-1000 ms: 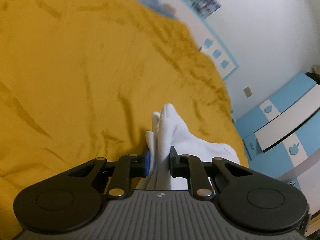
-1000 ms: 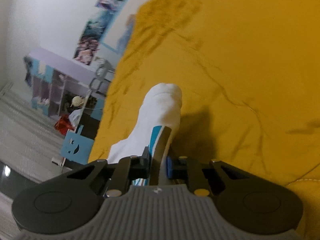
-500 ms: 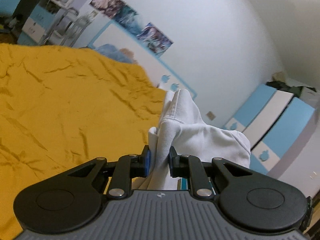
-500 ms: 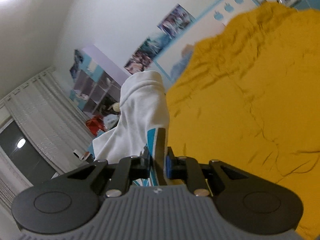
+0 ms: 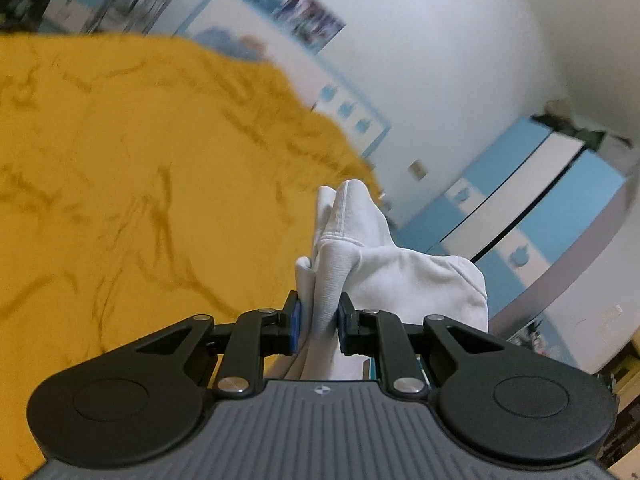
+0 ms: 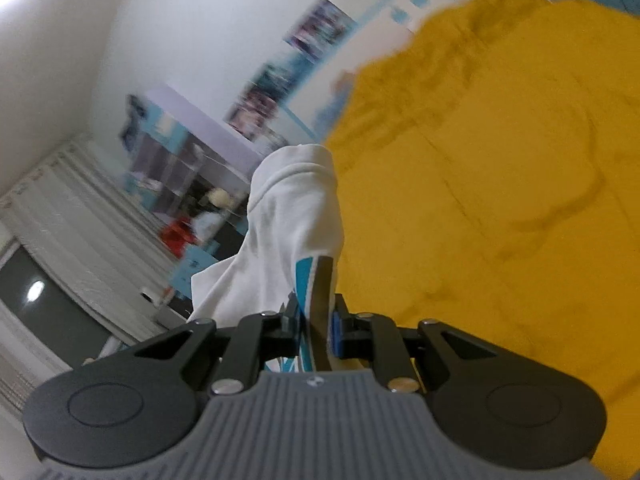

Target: Fold small clothes

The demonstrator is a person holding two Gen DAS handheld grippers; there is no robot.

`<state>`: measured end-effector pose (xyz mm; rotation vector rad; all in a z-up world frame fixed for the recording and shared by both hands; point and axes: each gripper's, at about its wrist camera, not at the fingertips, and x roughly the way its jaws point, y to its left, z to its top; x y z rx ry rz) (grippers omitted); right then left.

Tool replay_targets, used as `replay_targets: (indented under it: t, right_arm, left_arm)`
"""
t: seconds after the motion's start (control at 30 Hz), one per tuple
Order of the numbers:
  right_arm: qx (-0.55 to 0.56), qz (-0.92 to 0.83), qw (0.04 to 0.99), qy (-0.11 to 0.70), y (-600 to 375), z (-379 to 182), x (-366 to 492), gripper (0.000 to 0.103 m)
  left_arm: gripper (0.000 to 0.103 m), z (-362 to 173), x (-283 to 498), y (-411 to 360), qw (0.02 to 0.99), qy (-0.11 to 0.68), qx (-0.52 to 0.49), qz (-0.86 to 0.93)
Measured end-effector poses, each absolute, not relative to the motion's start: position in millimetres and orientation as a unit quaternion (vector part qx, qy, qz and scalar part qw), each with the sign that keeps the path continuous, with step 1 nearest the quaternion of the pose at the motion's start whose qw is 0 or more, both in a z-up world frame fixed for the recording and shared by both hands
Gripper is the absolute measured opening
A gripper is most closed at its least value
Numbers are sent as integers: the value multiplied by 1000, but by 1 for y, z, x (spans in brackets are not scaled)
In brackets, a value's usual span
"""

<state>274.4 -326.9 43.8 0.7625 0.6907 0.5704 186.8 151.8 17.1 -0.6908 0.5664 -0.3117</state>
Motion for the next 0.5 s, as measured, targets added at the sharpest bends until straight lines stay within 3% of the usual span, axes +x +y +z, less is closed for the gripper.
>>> replay_targets:
  t: [0.5]
  right_arm:
    - [312, 206, 818, 437, -303, -54, 378, 10]
  left_arm:
    - [19, -73, 287, 154, 852, 408, -307, -110]
